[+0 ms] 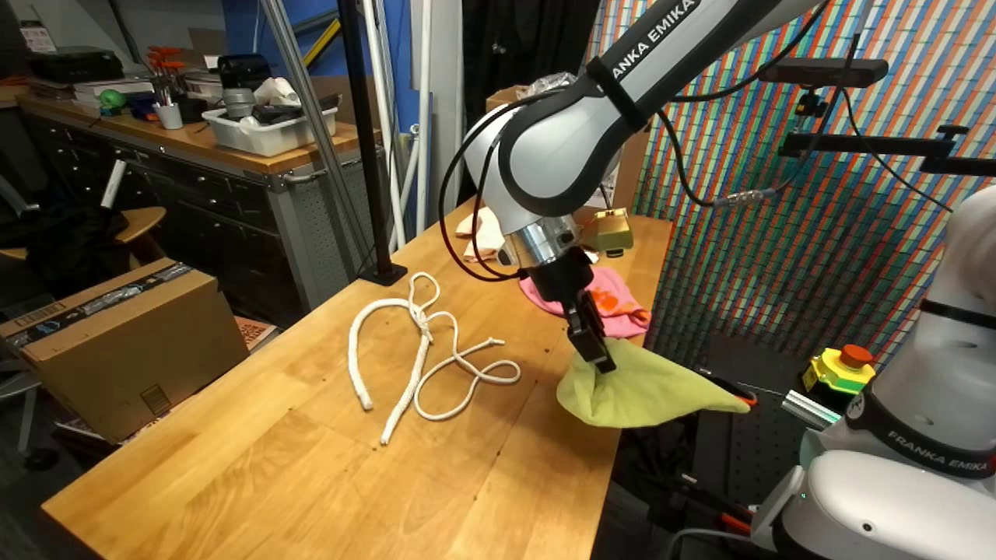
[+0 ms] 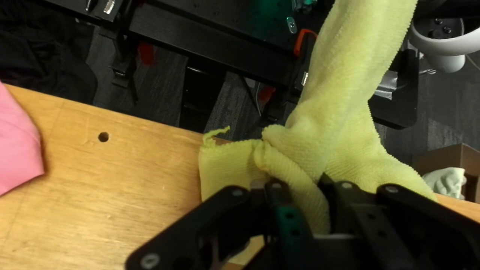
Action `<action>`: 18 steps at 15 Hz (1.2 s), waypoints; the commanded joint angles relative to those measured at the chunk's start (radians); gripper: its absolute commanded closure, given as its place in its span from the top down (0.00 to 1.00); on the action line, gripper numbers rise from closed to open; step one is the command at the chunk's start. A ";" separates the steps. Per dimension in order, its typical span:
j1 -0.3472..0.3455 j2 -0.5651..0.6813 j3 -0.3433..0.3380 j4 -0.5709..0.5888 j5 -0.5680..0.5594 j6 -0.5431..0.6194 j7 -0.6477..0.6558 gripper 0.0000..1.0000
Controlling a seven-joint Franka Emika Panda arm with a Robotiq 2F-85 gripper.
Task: Pick up the clothes from the table and put them around the table.
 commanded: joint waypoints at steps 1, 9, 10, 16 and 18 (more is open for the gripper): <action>0.005 -0.005 0.005 0.014 0.016 -0.010 -0.005 0.44; 0.011 -0.008 0.005 0.011 0.005 0.000 0.003 0.99; 0.011 -0.009 0.005 0.011 0.005 -0.002 0.002 1.00; 0.033 -0.009 0.002 -0.011 -0.115 0.190 0.041 1.00; 0.043 0.002 -0.003 -0.021 -0.202 0.299 0.082 1.00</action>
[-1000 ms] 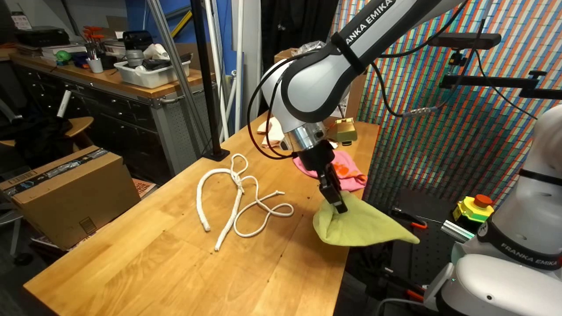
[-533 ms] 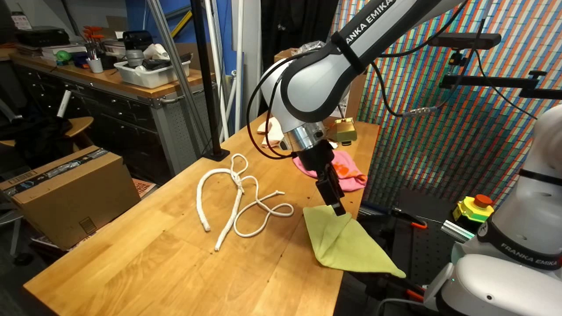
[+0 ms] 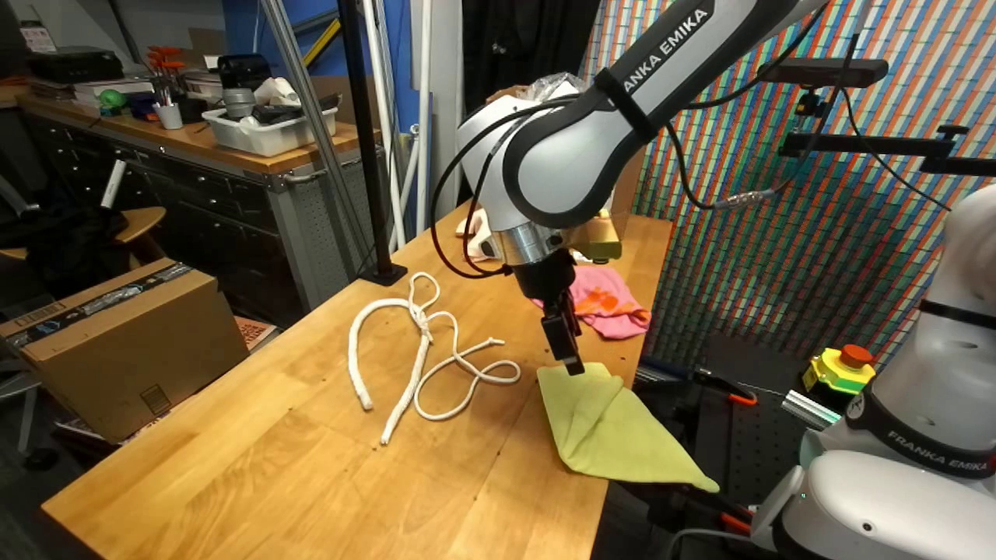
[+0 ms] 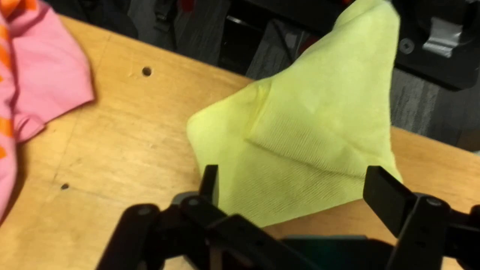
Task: Pick up the clothes from the table and put them around the table.
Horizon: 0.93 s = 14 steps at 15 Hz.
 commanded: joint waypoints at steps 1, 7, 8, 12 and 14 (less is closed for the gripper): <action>0.025 0.009 -0.007 -0.023 -0.142 0.184 0.096 1.00; 0.063 0.040 -0.039 -0.084 -0.393 0.524 0.356 1.00; 0.073 0.049 -0.047 -0.086 -0.424 0.563 0.406 1.00; 0.120 0.069 -0.092 -0.081 -0.550 0.646 0.554 1.00; 0.144 0.079 -0.119 -0.073 -0.618 0.674 0.624 1.00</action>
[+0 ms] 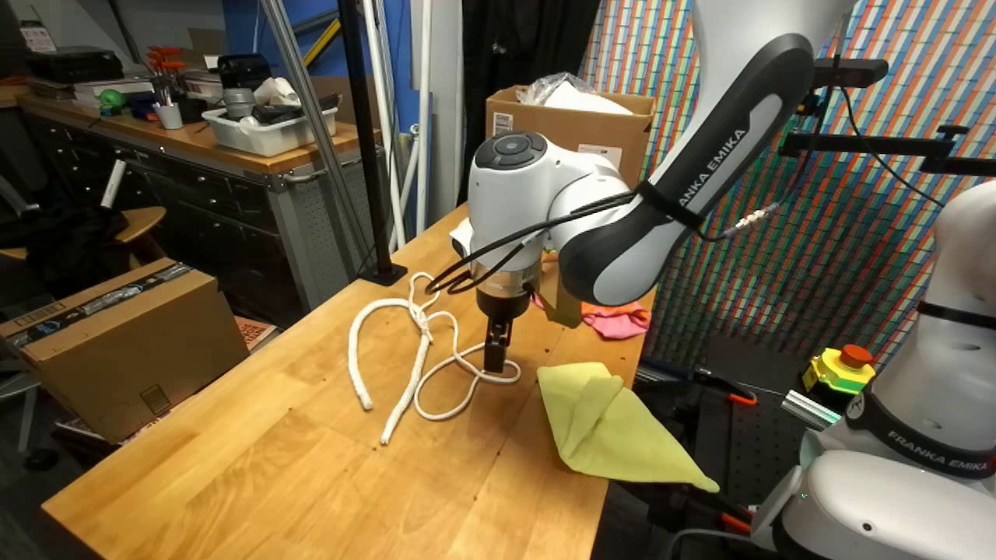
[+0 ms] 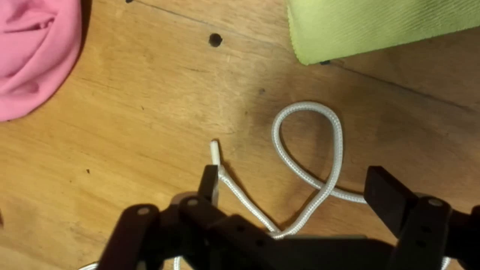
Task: Pick up the clothes from the table and put them around the table.
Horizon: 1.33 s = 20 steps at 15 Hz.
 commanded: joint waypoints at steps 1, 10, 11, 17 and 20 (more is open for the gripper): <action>0.053 0.011 -0.059 0.010 -0.122 0.070 0.136 1.00; 0.050 0.040 -0.055 0.017 -0.147 0.136 0.196 1.00; 0.058 0.046 -0.064 0.024 -0.170 0.143 0.212 1.00; 0.103 0.088 -0.134 0.117 -0.340 0.146 0.405 1.00; 0.105 0.128 -0.153 0.177 -0.374 0.138 0.472 1.00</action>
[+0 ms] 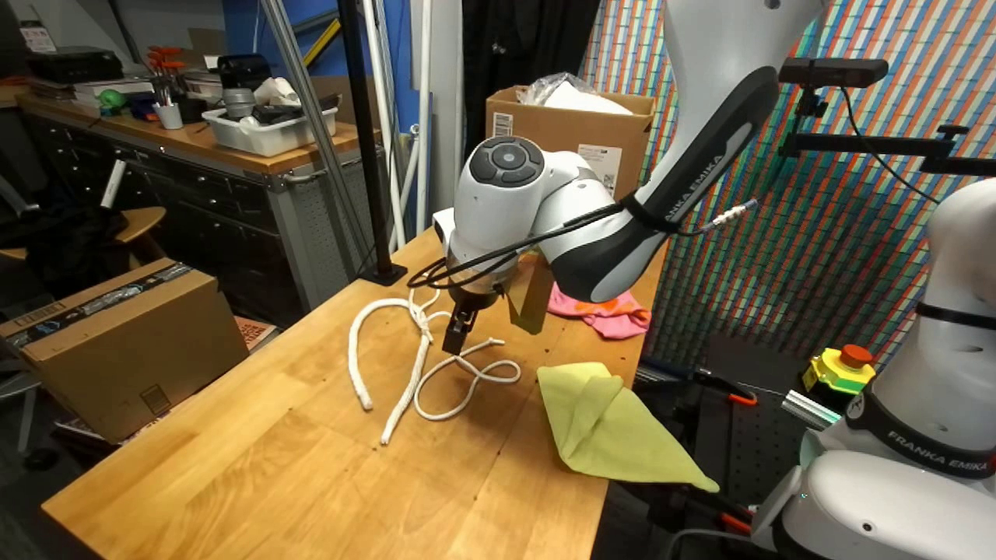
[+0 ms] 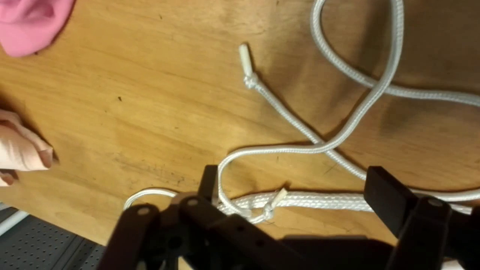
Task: Pick up the clothes from the table and put them around the table.
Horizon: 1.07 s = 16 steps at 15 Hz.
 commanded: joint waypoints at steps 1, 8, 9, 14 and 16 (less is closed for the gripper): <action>0.019 0.069 -0.039 0.095 -0.051 0.005 0.099 1.00; 0.012 0.167 -0.071 0.207 -0.042 -0.010 0.139 1.00; 0.011 0.178 -0.079 0.219 -0.042 -0.012 0.145 1.00; 0.007 0.229 -0.112 0.277 -0.031 -0.021 0.159 1.00; 0.001 0.247 -0.112 0.292 -0.018 -0.019 0.153 1.00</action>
